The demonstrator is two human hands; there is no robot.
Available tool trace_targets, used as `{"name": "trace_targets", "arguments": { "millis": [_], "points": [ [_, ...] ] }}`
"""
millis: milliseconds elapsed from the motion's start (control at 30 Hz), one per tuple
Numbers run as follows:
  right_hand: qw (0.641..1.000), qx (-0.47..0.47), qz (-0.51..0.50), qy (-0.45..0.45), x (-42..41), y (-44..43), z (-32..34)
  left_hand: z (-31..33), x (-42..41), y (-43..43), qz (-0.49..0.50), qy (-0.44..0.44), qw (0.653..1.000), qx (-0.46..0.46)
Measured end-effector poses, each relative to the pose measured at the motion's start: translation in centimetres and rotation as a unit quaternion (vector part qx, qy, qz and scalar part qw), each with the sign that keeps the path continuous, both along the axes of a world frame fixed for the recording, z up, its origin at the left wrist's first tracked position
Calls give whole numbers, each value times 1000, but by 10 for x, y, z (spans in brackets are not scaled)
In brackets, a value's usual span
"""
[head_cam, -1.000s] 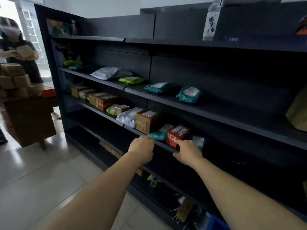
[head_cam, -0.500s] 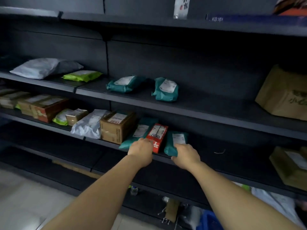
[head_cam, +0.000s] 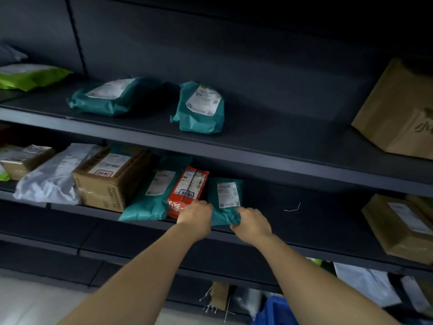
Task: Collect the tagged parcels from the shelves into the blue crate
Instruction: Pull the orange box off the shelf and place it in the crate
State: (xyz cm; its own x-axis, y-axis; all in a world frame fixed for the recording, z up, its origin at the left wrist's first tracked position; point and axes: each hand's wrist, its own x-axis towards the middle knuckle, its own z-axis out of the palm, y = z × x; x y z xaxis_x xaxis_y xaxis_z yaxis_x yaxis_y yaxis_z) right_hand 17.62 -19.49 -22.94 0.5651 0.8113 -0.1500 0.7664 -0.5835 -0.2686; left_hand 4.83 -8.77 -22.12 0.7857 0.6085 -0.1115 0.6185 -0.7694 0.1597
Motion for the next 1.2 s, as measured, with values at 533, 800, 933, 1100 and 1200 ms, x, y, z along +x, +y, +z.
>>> {"name": "trace_targets", "arguments": {
  "millis": [533,800,933,1100,1200],
  "points": [
    [912,63,-249,319,80,70,-83,-81,101,52,241,-39,911,-332],
    [858,208,-306,356,75,56,-92,-95,83,50,279,-133,881,-359],
    [840,248,-315,365,69,52,-85,-94,78,45,267,-181,862,-392],
    [859,206,-348,314,66,51,-84,-85,78,45,187,-142,885,-401],
    [906,99,-333,240,63,58,-74,-71,76,47,107,-97,925,-352]
  ]
}}
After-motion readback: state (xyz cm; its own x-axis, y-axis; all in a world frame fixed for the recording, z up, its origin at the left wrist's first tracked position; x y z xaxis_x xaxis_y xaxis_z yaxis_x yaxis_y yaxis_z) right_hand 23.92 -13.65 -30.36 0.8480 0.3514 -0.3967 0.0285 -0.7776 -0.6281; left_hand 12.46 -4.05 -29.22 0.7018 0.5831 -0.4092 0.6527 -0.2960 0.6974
